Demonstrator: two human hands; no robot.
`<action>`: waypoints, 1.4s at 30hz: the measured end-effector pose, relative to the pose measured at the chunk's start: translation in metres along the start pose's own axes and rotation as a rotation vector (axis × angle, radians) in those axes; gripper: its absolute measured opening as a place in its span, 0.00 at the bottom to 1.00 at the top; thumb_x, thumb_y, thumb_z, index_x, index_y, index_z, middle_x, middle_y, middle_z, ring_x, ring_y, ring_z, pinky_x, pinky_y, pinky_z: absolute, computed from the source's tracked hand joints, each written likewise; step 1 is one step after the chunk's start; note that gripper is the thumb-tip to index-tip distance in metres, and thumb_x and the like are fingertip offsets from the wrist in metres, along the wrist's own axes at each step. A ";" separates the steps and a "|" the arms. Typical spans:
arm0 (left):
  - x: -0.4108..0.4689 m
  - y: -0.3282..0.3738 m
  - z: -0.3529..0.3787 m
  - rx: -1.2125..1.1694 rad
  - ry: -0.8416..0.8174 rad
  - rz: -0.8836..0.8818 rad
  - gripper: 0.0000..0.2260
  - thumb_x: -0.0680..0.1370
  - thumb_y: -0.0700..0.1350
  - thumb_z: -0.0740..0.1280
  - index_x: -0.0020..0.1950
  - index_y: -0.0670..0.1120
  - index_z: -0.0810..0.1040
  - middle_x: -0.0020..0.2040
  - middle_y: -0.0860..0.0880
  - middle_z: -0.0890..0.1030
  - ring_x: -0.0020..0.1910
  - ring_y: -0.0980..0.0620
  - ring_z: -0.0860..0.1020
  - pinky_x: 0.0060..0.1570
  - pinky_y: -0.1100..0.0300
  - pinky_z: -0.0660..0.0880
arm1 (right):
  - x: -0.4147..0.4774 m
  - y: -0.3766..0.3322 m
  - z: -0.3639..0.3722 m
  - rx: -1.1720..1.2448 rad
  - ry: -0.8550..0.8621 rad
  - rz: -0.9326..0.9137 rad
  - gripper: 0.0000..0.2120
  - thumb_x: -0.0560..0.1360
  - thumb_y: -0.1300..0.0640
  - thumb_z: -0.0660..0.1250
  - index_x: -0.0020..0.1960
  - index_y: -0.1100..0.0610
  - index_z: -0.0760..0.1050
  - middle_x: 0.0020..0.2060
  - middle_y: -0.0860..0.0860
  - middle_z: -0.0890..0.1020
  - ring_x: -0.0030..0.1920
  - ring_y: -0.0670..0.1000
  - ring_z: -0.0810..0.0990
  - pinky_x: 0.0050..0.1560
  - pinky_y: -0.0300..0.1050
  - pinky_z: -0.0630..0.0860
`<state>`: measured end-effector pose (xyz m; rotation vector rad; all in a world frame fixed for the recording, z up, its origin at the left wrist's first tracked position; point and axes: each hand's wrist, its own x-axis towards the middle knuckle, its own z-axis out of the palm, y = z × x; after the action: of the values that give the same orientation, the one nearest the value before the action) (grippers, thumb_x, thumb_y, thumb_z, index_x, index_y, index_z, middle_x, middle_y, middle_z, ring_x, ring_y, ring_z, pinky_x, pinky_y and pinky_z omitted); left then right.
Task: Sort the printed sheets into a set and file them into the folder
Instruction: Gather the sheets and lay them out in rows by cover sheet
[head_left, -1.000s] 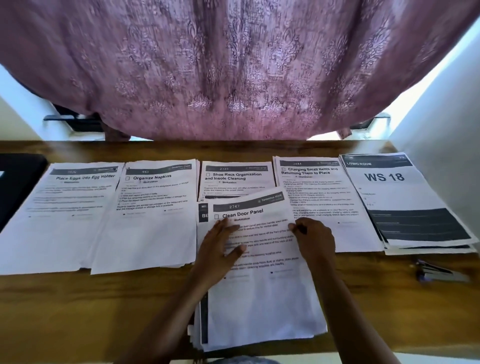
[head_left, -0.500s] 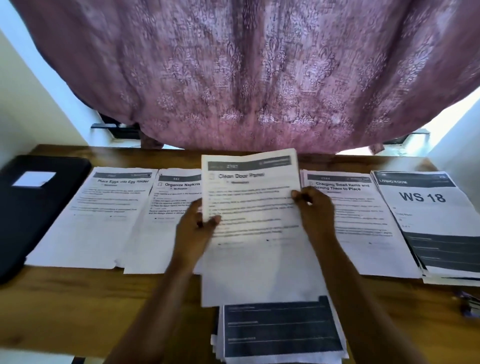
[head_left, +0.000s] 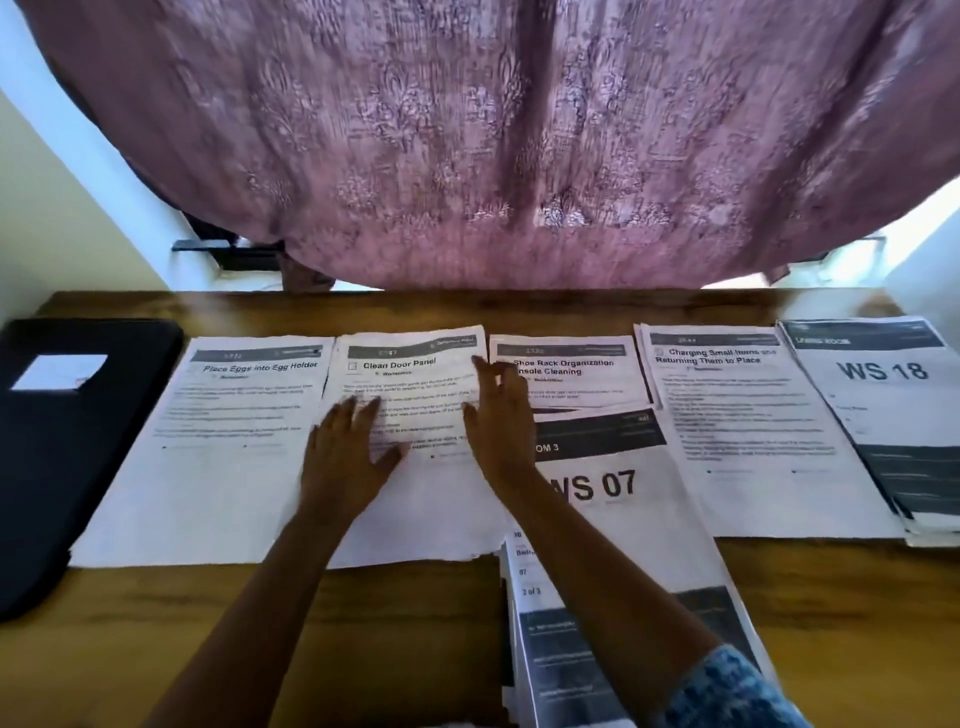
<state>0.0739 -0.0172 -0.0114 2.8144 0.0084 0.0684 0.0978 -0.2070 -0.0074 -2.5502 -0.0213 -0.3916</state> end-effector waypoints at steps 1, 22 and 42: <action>-0.005 0.001 0.007 0.013 -0.044 0.009 0.38 0.71 0.68 0.57 0.75 0.47 0.65 0.74 0.39 0.66 0.73 0.39 0.63 0.69 0.40 0.61 | -0.009 -0.001 0.002 -0.064 0.004 -0.075 0.26 0.70 0.57 0.74 0.66 0.56 0.71 0.61 0.58 0.75 0.59 0.57 0.75 0.52 0.52 0.79; -0.058 0.112 0.044 -0.054 -0.197 0.420 0.30 0.77 0.67 0.55 0.76 0.56 0.60 0.78 0.53 0.55 0.78 0.50 0.52 0.72 0.52 0.39 | -0.066 0.107 -0.119 -0.157 0.044 0.706 0.27 0.71 0.44 0.71 0.63 0.57 0.69 0.59 0.58 0.75 0.59 0.59 0.74 0.56 0.55 0.74; -0.033 0.173 0.034 -0.622 -0.172 0.109 0.30 0.75 0.54 0.70 0.74 0.56 0.61 0.73 0.55 0.67 0.69 0.53 0.68 0.65 0.43 0.70 | -0.070 0.174 -0.189 0.203 0.209 0.473 0.10 0.78 0.55 0.66 0.56 0.58 0.80 0.54 0.54 0.82 0.54 0.53 0.80 0.57 0.40 0.70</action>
<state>0.0422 -0.1925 0.0109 2.1883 -0.1753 -0.1256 -0.0038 -0.4496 0.0334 -2.2103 0.5783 -0.4373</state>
